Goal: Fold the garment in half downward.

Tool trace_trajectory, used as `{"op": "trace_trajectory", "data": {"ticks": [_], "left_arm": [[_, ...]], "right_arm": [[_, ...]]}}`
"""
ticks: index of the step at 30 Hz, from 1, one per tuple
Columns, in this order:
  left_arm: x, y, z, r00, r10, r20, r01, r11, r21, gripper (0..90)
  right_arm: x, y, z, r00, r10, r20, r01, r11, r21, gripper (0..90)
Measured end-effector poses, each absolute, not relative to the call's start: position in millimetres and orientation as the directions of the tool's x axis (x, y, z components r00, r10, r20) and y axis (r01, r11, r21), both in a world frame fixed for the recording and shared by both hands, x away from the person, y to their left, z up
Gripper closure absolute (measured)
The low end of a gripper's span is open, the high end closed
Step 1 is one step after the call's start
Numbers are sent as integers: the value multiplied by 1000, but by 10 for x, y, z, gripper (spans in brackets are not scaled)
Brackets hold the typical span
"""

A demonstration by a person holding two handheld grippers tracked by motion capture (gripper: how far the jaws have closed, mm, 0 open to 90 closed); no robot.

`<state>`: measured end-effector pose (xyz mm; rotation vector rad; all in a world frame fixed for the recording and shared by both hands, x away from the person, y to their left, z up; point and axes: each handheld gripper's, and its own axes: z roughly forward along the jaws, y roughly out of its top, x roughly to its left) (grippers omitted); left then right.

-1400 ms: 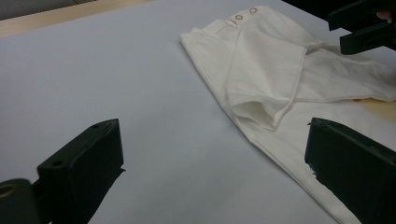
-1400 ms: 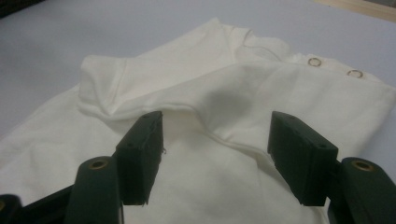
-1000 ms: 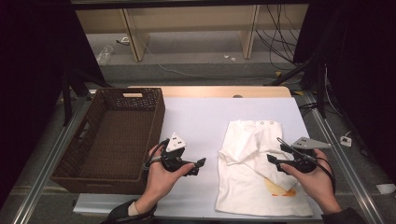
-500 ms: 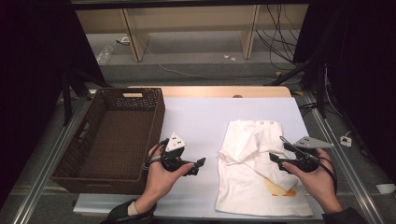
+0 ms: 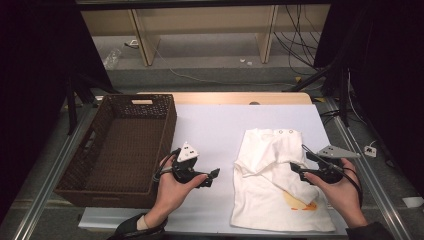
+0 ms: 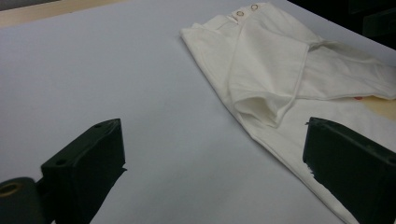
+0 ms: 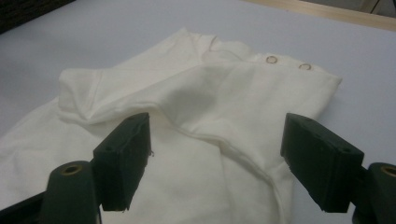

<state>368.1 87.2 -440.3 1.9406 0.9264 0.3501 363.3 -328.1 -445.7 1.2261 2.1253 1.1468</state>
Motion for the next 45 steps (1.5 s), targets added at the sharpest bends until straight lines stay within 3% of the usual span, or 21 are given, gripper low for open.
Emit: {"op": "trace_trajectory", "data": {"ticks": [27,45], "left_arm": [[3799,792,-4303,671,730,-134,456,-263,850,121],[4493,197,-4251,706,691,-154,478,-306,823,239]], "right_arm": [[3703,-3447,-4387,-463,885,37,489,221,844,255],[4094,-3589,-4408,-375,926,49,517,165,840,289]]}}
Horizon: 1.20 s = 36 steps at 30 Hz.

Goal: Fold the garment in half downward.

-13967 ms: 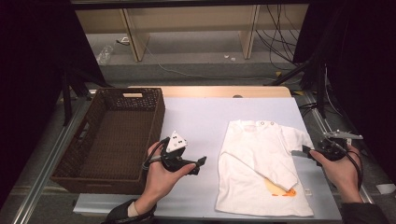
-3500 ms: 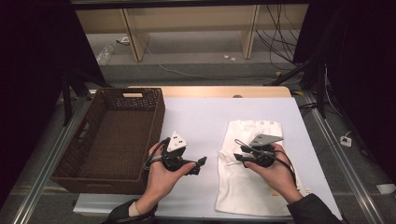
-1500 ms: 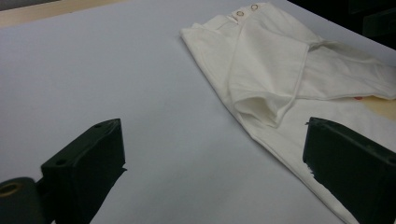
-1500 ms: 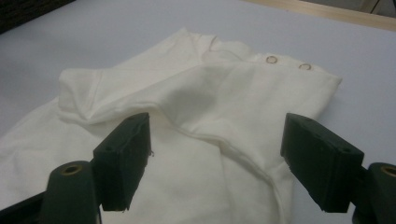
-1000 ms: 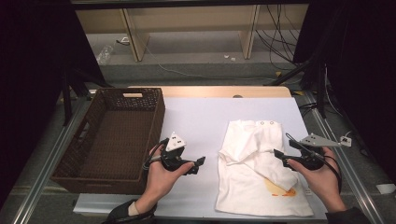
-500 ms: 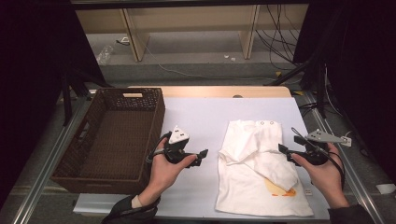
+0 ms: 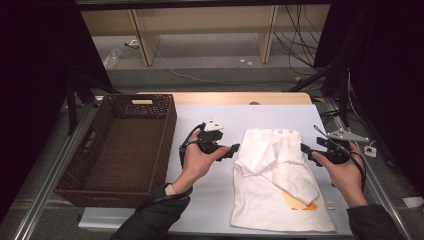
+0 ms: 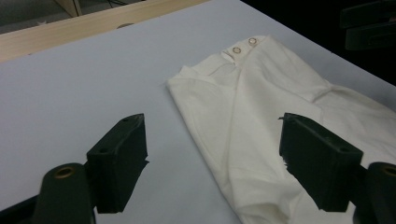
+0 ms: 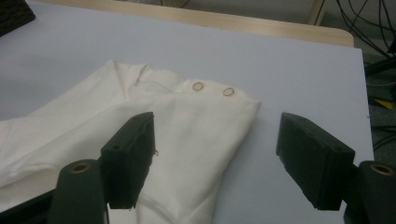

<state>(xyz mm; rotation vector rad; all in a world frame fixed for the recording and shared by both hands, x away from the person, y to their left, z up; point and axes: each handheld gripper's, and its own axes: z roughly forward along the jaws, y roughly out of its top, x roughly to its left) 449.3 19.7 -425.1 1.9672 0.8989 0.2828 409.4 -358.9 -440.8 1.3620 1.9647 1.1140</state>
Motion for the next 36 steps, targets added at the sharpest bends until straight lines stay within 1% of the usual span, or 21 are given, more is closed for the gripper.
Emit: {"op": "trace_trajectory", "data": {"ticks": [5,14,22,30,36], "left_arm": [[4756,1,-4348,704,697,-140,489,-331,807,299],[5167,-248,-4604,686,713,-148,545,-367,754,343],[5320,-337,-4760,664,735,-140,566,-372,736,363],[5383,-422,-4864,667,733,-135,571,-386,725,386],[5383,-491,-4892,677,726,-121,559,-400,727,417]], "right_arm": [[4271,-3603,-4460,-356,933,46,545,167,822,300],[4615,-3556,-4616,-328,944,39,607,179,774,309],[4821,-3501,-4726,-299,953,59,635,152,757,318],[4902,-3471,-4832,-273,960,65,657,137,741,340],[4945,-3479,-4891,-265,962,65,670,135,730,388]]}}
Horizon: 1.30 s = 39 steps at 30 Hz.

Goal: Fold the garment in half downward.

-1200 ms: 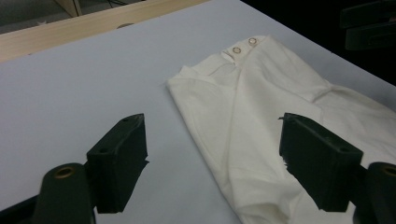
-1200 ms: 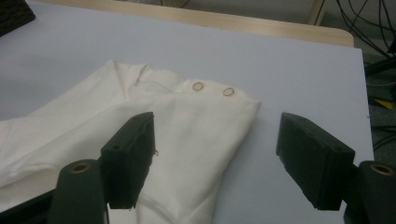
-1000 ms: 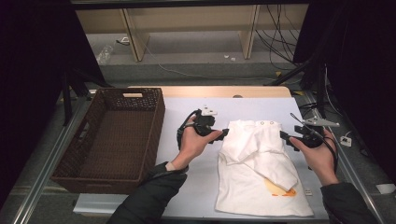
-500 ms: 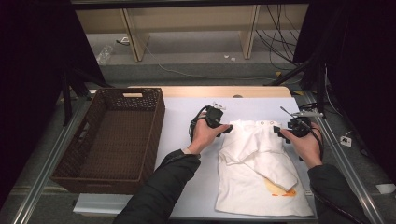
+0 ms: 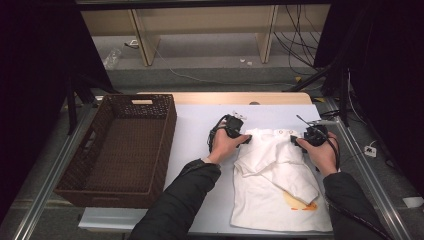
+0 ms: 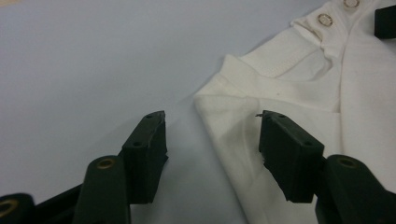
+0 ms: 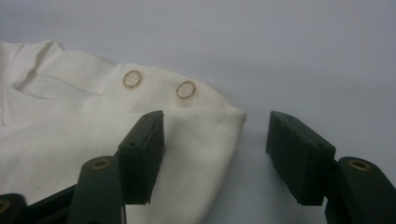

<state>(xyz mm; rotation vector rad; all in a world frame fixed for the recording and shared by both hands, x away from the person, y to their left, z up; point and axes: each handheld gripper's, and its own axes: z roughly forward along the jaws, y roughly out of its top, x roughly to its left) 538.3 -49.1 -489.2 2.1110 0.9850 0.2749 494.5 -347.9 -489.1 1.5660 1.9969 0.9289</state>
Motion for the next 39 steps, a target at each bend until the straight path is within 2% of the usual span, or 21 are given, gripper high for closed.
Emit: {"op": "trace_trajectory", "data": {"ticks": [7,10,16,19,20,32,39], "left_arm": [[5365,-536,-4914,682,728,-69,524,-421,740,484],[5353,-542,-4920,688,723,-63,514,-424,746,524],[5313,-569,-4924,691,717,-91,521,-406,750,702],[5283,-605,-4916,694,714,-96,524,-409,747,825],[5274,-620,-4907,690,719,-88,526,-414,743,839],[5270,-556,-4715,671,726,-150,547,-348,761,856],[5228,-515,-4509,682,716,-148,512,-324,796,856]], "right_arm": [[4956,-3454,-4890,-271,962,38,666,159,729,481],[4952,-3433,-4896,-272,961,41,660,156,735,558],[4933,-3416,-4904,-296,954,55,652,159,741,727],[4930,-3401,-4899,-310,950,42,650,179,739,760],[4926,-3398,-4893,-309,950,45,654,178,735,766],[4882,-3424,-4746,-318,945,73,616,147,774,775],[4821,-3464,-4584,-319,943,96,582,115,805,775]]}}
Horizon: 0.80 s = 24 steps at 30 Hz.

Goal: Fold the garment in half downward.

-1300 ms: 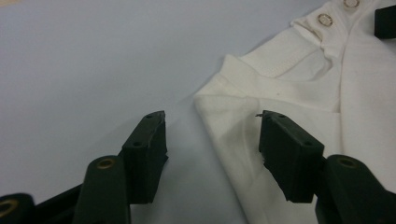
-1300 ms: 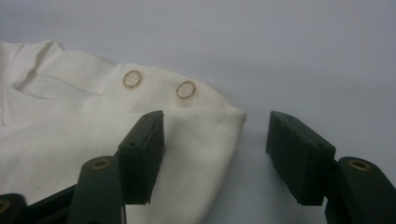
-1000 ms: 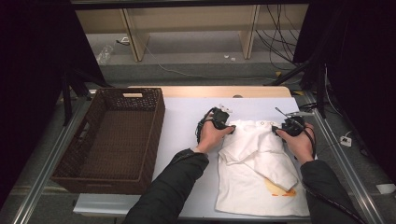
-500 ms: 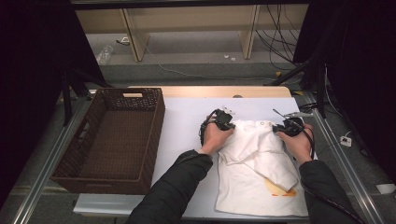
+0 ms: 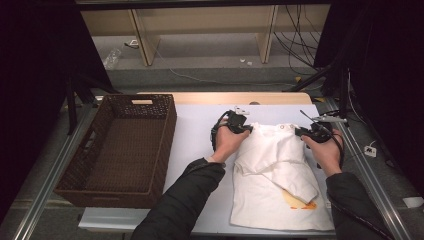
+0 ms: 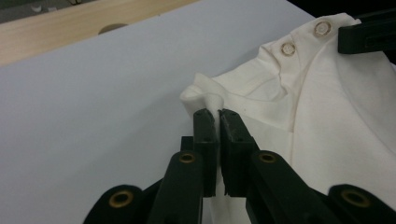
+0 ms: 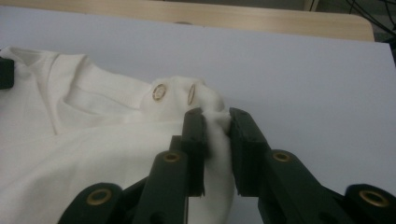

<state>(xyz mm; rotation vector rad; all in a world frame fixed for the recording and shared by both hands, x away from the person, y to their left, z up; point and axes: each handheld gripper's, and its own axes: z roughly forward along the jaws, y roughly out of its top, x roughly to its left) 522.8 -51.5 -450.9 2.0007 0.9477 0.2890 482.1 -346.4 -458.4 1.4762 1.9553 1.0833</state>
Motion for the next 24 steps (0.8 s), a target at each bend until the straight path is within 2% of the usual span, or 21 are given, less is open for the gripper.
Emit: {"op": "trace_trajectory", "data": {"ticks": [14,24], "left_arm": [[5172,-448,-4267,697,704,-134,468,-304,830,855],[4956,-415,-4178,728,674,-126,438,-315,842,855]], "right_arm": [[4772,-3433,-4337,-350,933,79,529,127,839,770],[4544,-3441,-4332,-384,920,77,483,129,866,771]]}}
